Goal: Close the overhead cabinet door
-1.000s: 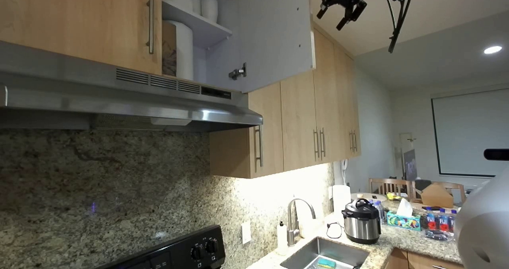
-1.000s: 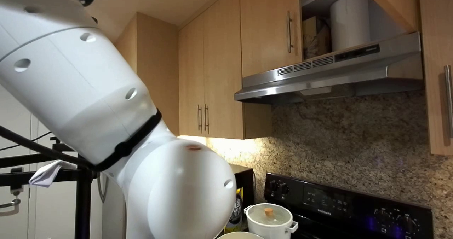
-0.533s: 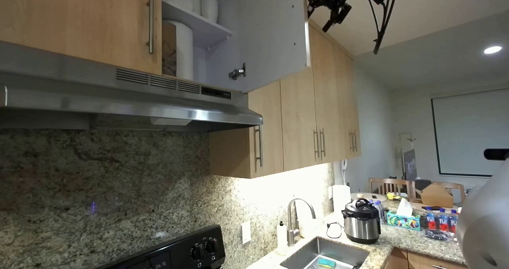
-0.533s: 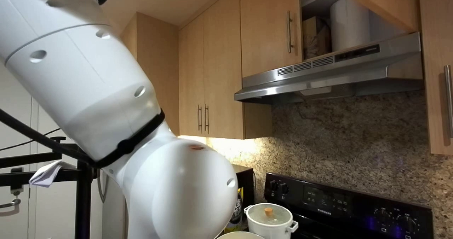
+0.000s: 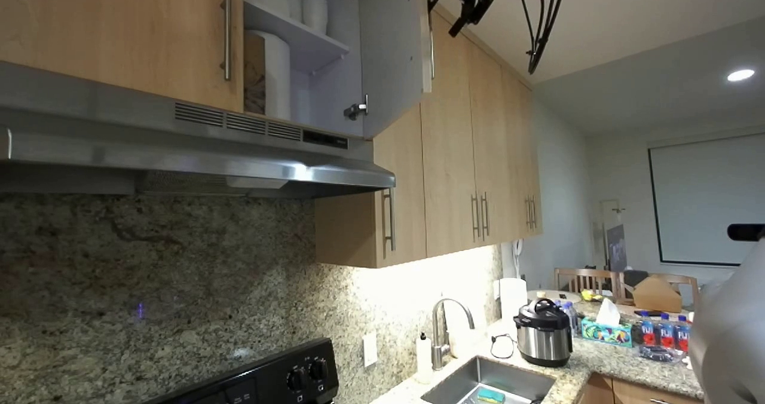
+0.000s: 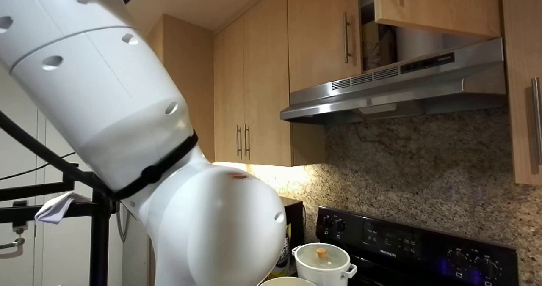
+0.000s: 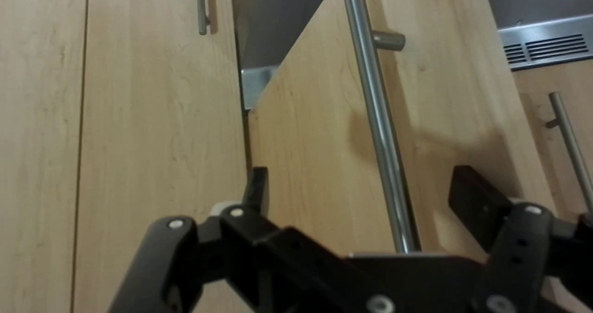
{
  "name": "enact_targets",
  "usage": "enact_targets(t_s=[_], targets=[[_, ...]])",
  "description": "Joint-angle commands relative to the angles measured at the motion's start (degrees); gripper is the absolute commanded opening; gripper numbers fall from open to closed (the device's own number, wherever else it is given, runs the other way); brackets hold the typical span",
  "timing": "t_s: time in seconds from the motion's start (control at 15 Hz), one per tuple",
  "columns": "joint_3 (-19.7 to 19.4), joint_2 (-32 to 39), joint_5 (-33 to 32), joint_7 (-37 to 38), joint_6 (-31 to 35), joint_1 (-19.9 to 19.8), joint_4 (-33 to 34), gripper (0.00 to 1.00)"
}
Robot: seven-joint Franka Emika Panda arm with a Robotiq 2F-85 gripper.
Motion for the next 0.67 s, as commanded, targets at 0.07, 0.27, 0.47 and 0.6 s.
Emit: enact_targets(t_s=[0.07, 0.27, 0.47, 0.6], targets=[[4.79, 1.81, 0.00, -1.97, 0.24, 0.59, 1.43, 1.00], [7.94, 3.51, -0.41, -1.59, 1.30, 0.84, 2.10, 1.00], [10.12, 6.16, 0.28, -1.33, 1.87, 1.62, 3.84, 1.00], [11.15, 8.23, 0.54, -1.00, 2.27, 2.11, 5.28, 1.00]])
